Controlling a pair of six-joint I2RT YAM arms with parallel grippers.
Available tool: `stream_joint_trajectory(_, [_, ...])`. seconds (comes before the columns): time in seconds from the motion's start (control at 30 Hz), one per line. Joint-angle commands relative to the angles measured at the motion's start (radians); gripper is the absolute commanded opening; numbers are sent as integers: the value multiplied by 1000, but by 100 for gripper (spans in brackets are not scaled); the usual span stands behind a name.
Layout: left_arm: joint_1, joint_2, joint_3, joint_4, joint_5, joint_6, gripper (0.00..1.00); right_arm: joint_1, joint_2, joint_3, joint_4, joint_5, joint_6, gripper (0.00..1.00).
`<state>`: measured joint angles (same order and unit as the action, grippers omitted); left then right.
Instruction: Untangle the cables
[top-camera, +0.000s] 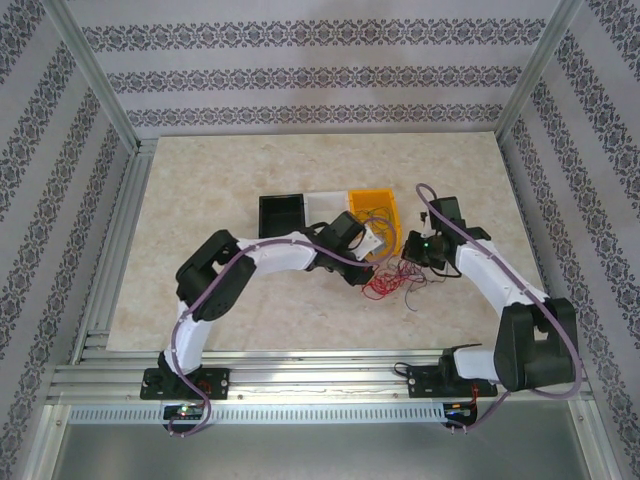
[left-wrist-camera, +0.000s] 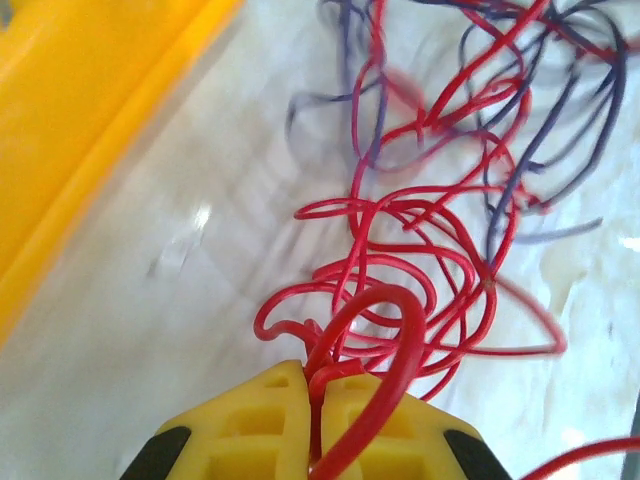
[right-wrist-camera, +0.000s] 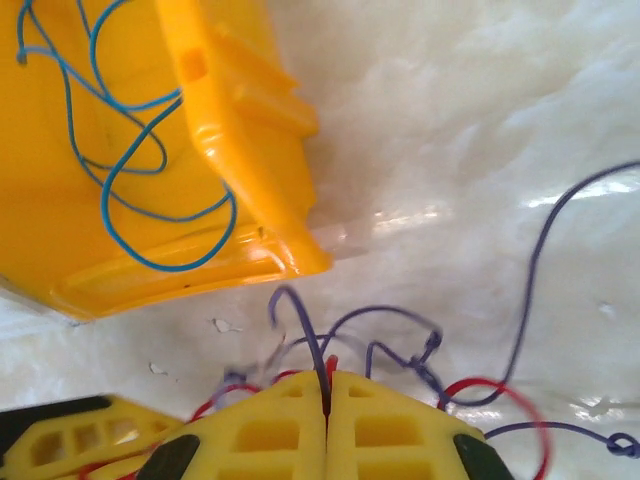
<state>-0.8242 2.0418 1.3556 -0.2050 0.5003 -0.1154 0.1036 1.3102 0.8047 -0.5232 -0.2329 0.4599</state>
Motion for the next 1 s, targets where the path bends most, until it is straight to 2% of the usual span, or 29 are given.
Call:
stream_joint_trajectory(0.0, [35, -111, -101, -82, -60, 9, 0, -39, -45, -22, -6, -4, 16, 0])
stream_joint_trajectory(0.17, [65, -261, -278, -113, -199, -36, 0, -82, -56, -27, -5, -11, 8, 0])
stream_joint_trajectory(0.33, [134, -366, -411, -123, -331, -146, 0, -102, -41, -24, -7, 15, 5, 0])
stream_joint_trajectory(0.53, [207, -416, -485, -106, -378, -222, 0, -104, -19, -18, -34, 86, 5, 1])
stream_joint_trajectory(0.63, [217, -402, -484, -112, -398, -221, 0, -104, -19, -31, -26, 71, 5, 3])
stream_joint_trajectory(0.7, [217, -388, -472, -119, -400, -210, 0, -104, -22, -44, -19, 55, 8, 7])
stream_joint_trajectory(0.83, [215, -382, -460, -106, -379, -180, 0, -104, -54, -77, 6, 28, 10, 30])
stream_joint_trajectory(0.97, [209, -393, -452, -89, -343, -147, 0, -104, -86, -91, 21, 8, 3, 37])
